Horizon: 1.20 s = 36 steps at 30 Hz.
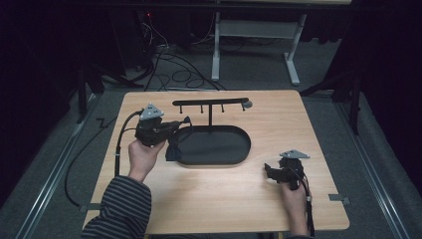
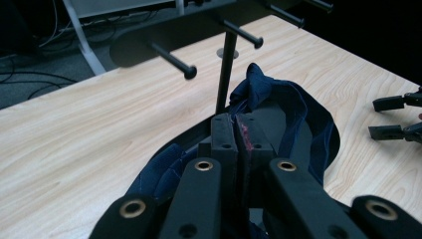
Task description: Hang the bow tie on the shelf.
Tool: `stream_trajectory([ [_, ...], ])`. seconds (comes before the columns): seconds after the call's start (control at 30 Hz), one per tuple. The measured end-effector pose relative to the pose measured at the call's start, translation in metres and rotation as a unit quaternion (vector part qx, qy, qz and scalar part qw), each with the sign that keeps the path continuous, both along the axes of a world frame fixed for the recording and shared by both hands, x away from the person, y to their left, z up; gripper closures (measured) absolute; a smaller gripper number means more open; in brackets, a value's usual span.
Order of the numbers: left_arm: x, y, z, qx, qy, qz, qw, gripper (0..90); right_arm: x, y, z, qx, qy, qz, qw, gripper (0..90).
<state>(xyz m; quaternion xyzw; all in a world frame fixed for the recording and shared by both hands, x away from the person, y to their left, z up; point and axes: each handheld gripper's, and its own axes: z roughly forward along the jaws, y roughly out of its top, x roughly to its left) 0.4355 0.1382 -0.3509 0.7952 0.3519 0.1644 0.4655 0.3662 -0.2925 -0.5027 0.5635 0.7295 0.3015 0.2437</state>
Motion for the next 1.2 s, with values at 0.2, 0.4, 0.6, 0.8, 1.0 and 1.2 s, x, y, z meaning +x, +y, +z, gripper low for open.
stream_trajectory([
  [0.2, 0.004, -0.003, 0.003, -0.001, -0.003, 0.002, 1.0, 87.3, 0.0, 0.0, 0.0, 0.0, 0.0, 0.0, 1.0, 22.6],
  [0.4, 0.006, -0.007, 0.007, 0.0, -0.013, 0.007, 0.9999, 87.3, 0.0, 0.0, 0.0, 0.0, 0.0, 0.0, 1.0, 22.6],
  [0.6, 0.009, -0.003, 0.01, -0.007, -0.024, 0.021, 0.9995, 87.3, 0.0, 0.0, 0.0, 0.0, 0.0, 0.0, 1.0, 22.6],
  [0.8, 0.01, 0.003, 0.012, -0.014, -0.028, 0.031, 0.9991, 87.3, 0.0, 0.0, 0.0, 0.001, 0.001, 0.0, 1.0, 22.6],
  [1.0, 0.016, 0.005, 0.01, -0.018, -0.029, 0.042, 0.9985, 87.3, 0.0, 0.0, 0.0, 0.0, 0.0, 0.0, 1.0, 22.6],
  [1.2, 0.021, 0.006, 0.007, -0.02, -0.03, 0.051, 0.998, 87.2, 0.0, 0.0, 0.0, 0.001, 0.001, 0.0, 1.0, 22.6],
])
